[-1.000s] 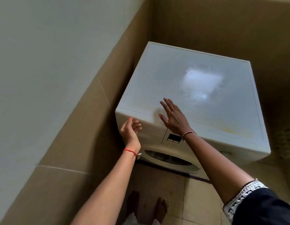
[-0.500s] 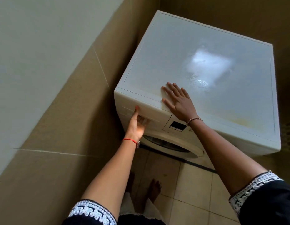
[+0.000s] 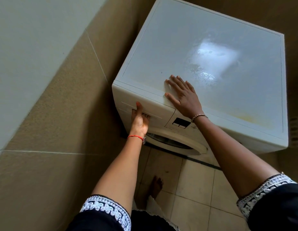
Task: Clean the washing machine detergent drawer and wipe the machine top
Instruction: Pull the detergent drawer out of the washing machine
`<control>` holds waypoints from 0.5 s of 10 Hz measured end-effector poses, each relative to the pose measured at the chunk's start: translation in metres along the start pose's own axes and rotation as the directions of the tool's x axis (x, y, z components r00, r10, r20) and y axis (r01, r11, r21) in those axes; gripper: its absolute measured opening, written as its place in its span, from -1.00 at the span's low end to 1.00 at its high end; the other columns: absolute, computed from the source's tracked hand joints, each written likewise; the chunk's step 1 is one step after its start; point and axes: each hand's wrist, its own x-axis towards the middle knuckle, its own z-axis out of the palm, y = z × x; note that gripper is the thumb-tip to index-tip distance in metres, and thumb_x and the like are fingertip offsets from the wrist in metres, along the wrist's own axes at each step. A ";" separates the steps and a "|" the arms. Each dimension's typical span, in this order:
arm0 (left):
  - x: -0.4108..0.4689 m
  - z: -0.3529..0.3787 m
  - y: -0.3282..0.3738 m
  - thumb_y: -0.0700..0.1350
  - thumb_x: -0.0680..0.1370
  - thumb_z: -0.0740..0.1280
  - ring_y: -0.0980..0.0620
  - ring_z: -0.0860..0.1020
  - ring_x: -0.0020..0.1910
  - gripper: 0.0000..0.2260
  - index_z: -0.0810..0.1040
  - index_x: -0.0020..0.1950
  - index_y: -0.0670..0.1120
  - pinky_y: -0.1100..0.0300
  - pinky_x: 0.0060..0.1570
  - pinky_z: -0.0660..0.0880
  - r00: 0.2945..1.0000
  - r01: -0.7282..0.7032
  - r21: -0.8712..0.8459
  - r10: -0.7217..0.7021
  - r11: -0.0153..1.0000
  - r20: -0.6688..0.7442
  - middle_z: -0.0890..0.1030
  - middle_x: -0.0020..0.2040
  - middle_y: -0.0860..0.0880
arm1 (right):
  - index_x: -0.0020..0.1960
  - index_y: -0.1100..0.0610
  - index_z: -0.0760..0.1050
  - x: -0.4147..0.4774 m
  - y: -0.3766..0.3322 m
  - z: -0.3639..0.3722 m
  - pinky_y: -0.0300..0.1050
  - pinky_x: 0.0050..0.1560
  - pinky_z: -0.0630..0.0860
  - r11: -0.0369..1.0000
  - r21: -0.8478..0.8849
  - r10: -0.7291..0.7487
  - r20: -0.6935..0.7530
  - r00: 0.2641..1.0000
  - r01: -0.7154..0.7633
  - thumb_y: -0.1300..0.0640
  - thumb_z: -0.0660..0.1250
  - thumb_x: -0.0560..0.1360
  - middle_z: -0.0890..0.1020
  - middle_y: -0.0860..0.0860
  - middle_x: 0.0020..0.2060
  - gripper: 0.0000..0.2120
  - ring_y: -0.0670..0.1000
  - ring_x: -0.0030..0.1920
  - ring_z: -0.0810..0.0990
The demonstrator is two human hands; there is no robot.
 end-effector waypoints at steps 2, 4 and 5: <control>0.002 -0.001 -0.001 0.20 -0.18 0.63 -0.04 0.54 0.09 0.04 0.42 0.25 -0.06 0.02 0.16 0.47 1.000 -0.023 -0.001 0.023 1.000 -0.015 0.57 0.10 -0.09 | 0.50 -0.06 0.14 0.001 0.001 0.001 -0.13 0.49 -0.14 1.000 0.027 -0.003 -0.009 1.000 0.003 -0.23 -0.03 0.54 0.12 -0.09 0.51 -0.43 -0.10 0.51 -0.01; 0.001 -0.002 -0.001 0.22 -0.16 0.63 -0.04 0.54 0.09 0.12 0.36 0.33 -0.07 0.08 0.03 0.57 0.999 -0.037 0.025 0.038 0.999 -0.032 0.57 0.11 -0.08 | 0.48 -0.04 0.18 0.000 0.001 0.000 -0.15 0.49 -0.13 0.998 0.057 -0.004 -0.035 0.999 0.006 -0.19 0.05 0.56 0.15 -0.10 0.50 -0.47 -0.11 0.51 0.02; 0.000 -0.002 -0.002 0.22 -0.17 0.63 -0.05 0.54 0.11 0.10 0.38 0.32 -0.06 0.02 0.13 0.50 0.998 -0.044 0.027 0.045 0.999 -0.038 0.56 0.13 -0.10 | 0.48 -0.04 0.18 0.000 0.001 0.000 -0.16 0.49 -0.13 0.998 0.066 -0.002 -0.037 0.999 0.005 -0.19 0.04 0.55 0.15 -0.10 0.50 -0.46 -0.11 0.51 0.02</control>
